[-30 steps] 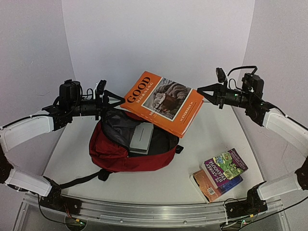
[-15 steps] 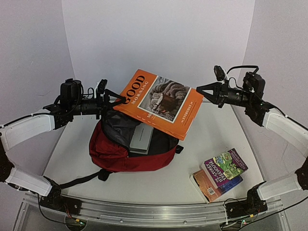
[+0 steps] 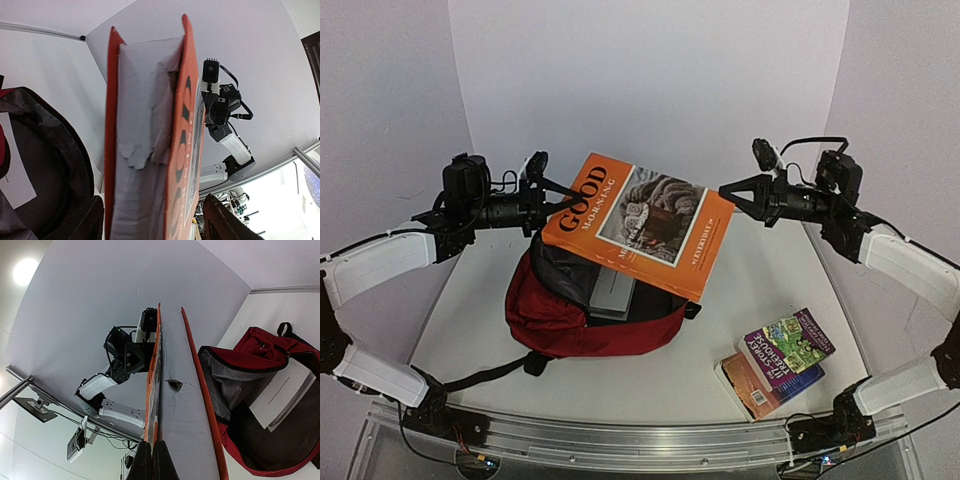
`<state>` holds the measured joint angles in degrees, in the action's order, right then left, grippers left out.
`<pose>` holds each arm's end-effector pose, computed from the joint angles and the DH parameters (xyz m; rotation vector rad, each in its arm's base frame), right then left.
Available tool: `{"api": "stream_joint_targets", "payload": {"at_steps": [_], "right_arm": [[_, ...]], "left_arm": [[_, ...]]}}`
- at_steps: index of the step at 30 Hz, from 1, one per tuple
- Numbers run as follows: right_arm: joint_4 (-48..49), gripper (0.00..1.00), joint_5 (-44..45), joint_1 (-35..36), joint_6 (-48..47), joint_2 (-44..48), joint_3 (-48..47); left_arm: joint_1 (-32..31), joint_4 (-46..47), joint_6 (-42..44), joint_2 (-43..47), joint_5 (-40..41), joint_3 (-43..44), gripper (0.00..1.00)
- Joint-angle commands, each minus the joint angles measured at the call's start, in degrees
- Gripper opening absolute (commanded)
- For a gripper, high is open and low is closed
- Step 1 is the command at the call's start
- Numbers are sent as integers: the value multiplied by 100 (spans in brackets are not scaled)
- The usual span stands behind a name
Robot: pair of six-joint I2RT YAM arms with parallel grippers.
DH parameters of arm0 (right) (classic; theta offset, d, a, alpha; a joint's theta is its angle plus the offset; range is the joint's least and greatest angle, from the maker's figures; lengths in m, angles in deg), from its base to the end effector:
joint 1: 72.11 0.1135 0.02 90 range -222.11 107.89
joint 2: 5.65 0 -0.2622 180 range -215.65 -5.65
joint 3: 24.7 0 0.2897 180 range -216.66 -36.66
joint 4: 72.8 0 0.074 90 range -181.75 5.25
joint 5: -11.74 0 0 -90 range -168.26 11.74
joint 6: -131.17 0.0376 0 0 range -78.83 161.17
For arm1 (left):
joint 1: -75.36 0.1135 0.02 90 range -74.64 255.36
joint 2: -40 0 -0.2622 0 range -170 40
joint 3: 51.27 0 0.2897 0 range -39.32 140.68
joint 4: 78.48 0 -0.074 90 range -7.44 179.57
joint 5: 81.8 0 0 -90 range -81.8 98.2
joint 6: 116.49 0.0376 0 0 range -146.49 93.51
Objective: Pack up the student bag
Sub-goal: Pick up the book from the center of the board.
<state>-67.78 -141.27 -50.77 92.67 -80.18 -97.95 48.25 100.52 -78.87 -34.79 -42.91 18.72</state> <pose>0.2957 0.1515 0.3657 -0.5782 1.7674 1.7537 0.2866 -0.1796 0.3324 0.3677 1.9402 -1.7138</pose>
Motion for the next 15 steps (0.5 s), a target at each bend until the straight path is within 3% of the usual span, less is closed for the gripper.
{"api": "stream_joint_targets", "payload": {"at_steps": [1, 10, 15], "right_arm": [[478, 0, -207, 74, 0, -138, -195], [518, 0, -149, 113, -5, -334, -212], [528, 24, 219, 110, 50, -489, -171]], "left_arm": [[-13, 477, -102, -85, -450, 159, 67], [-13, 459, -45, -52, -367, 112, 31], [-13, 451, -66, 84, -110, 27, 25]]}}
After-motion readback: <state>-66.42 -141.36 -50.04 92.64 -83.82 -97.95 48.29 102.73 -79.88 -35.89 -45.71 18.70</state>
